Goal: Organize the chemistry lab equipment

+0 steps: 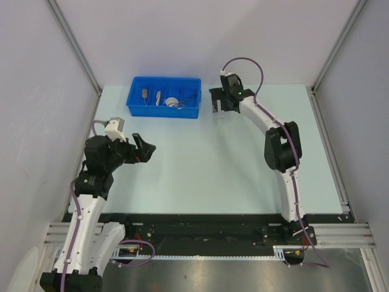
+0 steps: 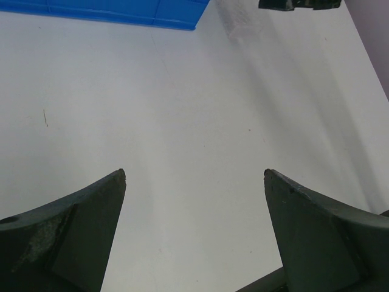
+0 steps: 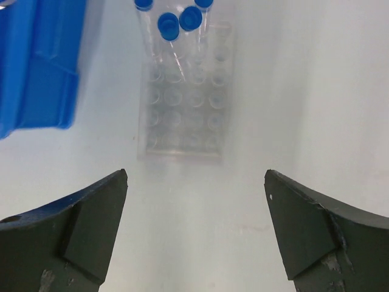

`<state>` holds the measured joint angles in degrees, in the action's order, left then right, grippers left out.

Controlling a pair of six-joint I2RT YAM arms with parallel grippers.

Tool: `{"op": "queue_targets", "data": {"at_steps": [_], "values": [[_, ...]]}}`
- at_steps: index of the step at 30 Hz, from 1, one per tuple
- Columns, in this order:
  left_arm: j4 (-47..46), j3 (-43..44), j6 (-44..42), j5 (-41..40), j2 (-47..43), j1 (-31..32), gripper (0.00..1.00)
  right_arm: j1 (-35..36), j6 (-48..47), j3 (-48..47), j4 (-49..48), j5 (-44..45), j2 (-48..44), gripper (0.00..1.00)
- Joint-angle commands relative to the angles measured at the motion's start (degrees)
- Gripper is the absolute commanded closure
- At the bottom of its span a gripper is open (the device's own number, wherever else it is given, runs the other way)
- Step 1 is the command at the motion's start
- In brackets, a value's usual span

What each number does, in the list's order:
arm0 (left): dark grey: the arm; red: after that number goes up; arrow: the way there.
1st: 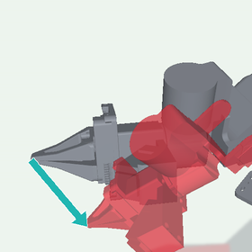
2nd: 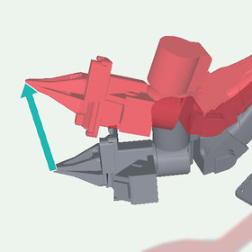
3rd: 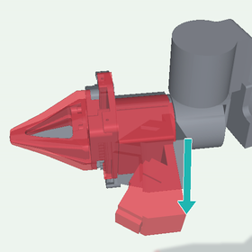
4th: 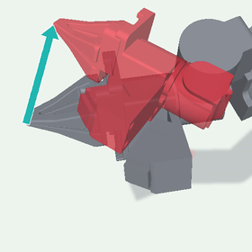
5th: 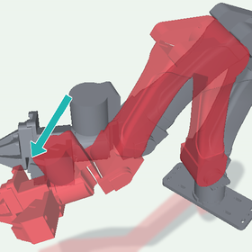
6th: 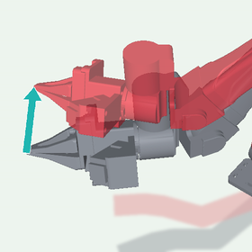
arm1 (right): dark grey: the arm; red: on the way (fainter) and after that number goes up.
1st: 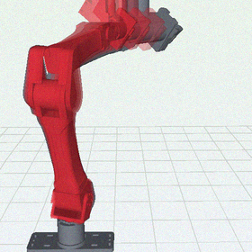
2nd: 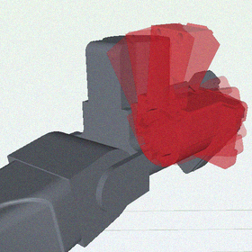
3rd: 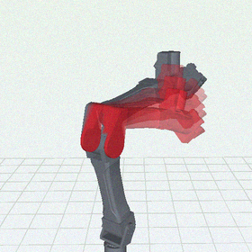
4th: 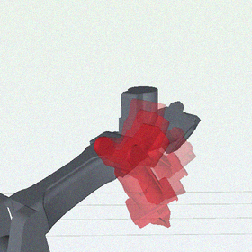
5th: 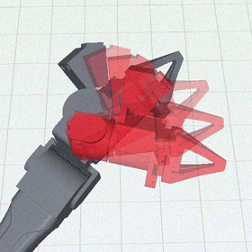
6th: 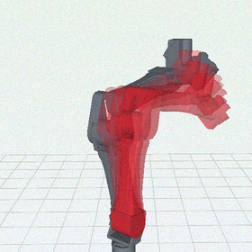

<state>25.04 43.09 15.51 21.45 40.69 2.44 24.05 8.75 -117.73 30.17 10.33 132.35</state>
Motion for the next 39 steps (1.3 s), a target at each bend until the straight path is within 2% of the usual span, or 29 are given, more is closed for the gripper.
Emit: {"op": "queue_targets", "data": {"at_steps": [1, 4, 7, 11, 13, 15, 16, 20, 22, 26, 39], "values": [[0.5, 2.9, 0.1, 1.7, -1.3, -0.4, 0.0, 0.4, -5.3, 5.2, -0.3, -0.4, -12.6, 0.0], [1.5, 4.9, -0.4, 1.1, -1.5, -0.4, 0.0, -0.1, -14.2, 8.9, 2.3, -3.6, -20.6, 0.0], [3.3, 8.4, -0.8, -0.4, -1.4, -0.5, 0.0, -2.3, -17.4, 15.4, 2.6, -5.4, -31.3, 0.0], [6.6, 14.7, -0.9, -2.6, -1.8, -0.5, 0.0, -7.9, -14.6, 24.0, -1.0, -6.4, -46.6, 0.0], [8.7, 19.1, -0.7, -2.8, -2.3, -0.5, 0.0, -10.9, -11.9, 24.5, 0.8, -4.8, -53.2, 0.0], [9.2, 21.0, -0.2, -2.8, -3.1, -0.5, 0.0, -15.6, -7.8, 25.9, 2.1, -9.3, -56.8, 0.0], [9.5, 21.9, 0.0, -3.0, -4.0, -0.5, 0.0, -20.1, -5.2, 26.9, 2.1, -9.9, -58.8, 0.0], [11.0, 22.8, 0.3, -2.8, -5.5, -0.5, 0.0, -23.6, -5.8, 30.8, 3.1, -13.1, -69.1, 0.0], [12.2, 23.3, 0.6, -2.6, -5.6, -0.5, 0.0, -27.1, -5.7, 31.4, 4.0, -14.0, -71.0, 0.0], [12.0, 22.4, 2.7, -1.3, -7.5, -0.5, 0.0, -29.5, -7.3, 32.0, 5.5, -16.4, -74.3, 0.0], [11.3, 21.1, 5.1, -0.1, -10.6, -0.5, 0.0, -33.2, -10.2, 34.1, 7.6, -20.9, -80.9, 0.0]]}}
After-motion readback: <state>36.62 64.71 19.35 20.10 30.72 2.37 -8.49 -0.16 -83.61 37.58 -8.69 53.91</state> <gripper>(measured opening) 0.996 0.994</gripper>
